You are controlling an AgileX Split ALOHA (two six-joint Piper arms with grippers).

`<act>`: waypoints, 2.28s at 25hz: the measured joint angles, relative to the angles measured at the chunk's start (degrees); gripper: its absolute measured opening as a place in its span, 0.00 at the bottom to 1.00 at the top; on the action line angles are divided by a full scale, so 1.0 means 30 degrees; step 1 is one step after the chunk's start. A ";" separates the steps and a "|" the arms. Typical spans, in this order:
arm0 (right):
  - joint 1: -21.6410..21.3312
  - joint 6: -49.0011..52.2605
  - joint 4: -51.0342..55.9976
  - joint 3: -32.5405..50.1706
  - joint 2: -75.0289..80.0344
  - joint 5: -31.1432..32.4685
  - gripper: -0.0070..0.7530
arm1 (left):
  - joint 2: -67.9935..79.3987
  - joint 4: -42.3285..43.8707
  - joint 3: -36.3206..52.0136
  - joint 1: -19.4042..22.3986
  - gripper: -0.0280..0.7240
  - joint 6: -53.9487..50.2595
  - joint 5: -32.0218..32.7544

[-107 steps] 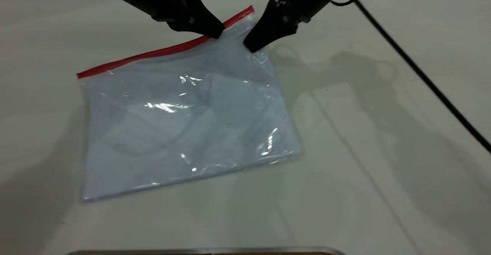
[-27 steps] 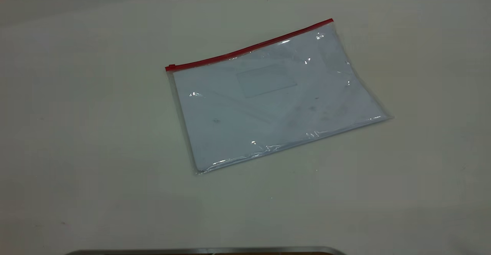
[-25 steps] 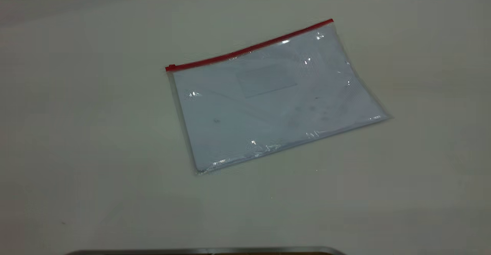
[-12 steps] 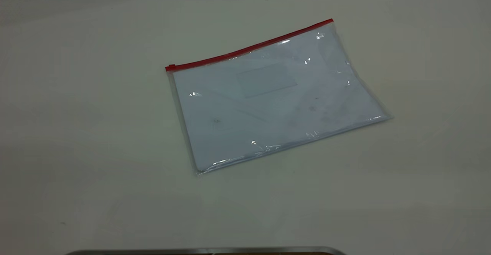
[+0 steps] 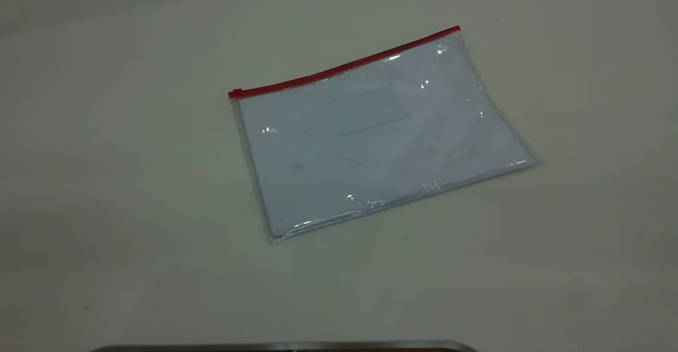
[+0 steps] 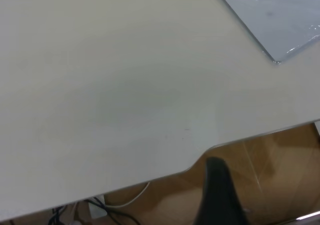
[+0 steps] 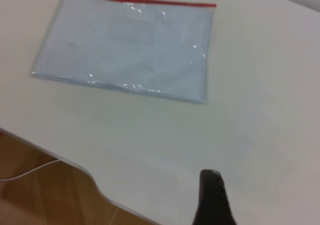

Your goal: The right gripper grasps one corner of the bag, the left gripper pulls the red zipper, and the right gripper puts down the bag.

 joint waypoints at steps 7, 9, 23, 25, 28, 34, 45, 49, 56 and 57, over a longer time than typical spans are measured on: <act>0.0000 0.0404 -0.0100 0.0143 0.0000 -0.0242 0.75 | 0.0000 0.0329 0.0582 0.0000 0.79 0.0766 -0.0283; 0.0000 0.0424 0.0002 0.0169 0.0000 -0.0242 0.75 | 0.0000 0.0329 0.0666 0.0000 0.79 0.0766 -0.0376; 0.0000 0.0424 0.0318 0.0260 0.0000 -0.0242 0.75 | 0.0000 0.0329 0.0686 0.0000 0.79 0.0766 -0.0428; 0.0000 0.0424 0.0318 0.0260 0.0000 -0.0242 0.75 | 0.0000 0.0329 0.0686 0.0000 0.79 0.0766 -0.0443; 0.0000 0.0424 0.0318 0.0260 0.0000 -0.0242 0.75 | -0.0054 0.0398 0.0686 0.0000 0.79 0.0841 -0.0443; 0.0000 0.0424 0.0318 0.0260 0.0000 -0.0242 0.75 | -0.1324 0.0737 0.0686 0.0000 0.79 -0.0271 -0.0506; 0.0000 0.0424 0.0318 0.0260 0.0000 -0.0242 0.75 | -0.2821 0.1081 0.0686 0.0000 0.79 -0.0474 -0.0506; 0.0000 0.0424 0.0318 0.0260 0.0000 -0.0242 0.75 | -0.2821 0.1081 0.0686 0.0000 0.79 -0.0489 -0.0506; 0.0000 0.0424 0.0318 0.0260 -0.0147 -0.0242 0.75 | -0.2821 0.1081 0.0686 0.0000 0.79 -0.0489 -0.0506; 0.0000 0.0424 0.0318 0.0260 -0.0376 -0.0242 0.75 | -0.2821 0.1081 0.0686 0.0000 0.79 -0.0489 -0.0506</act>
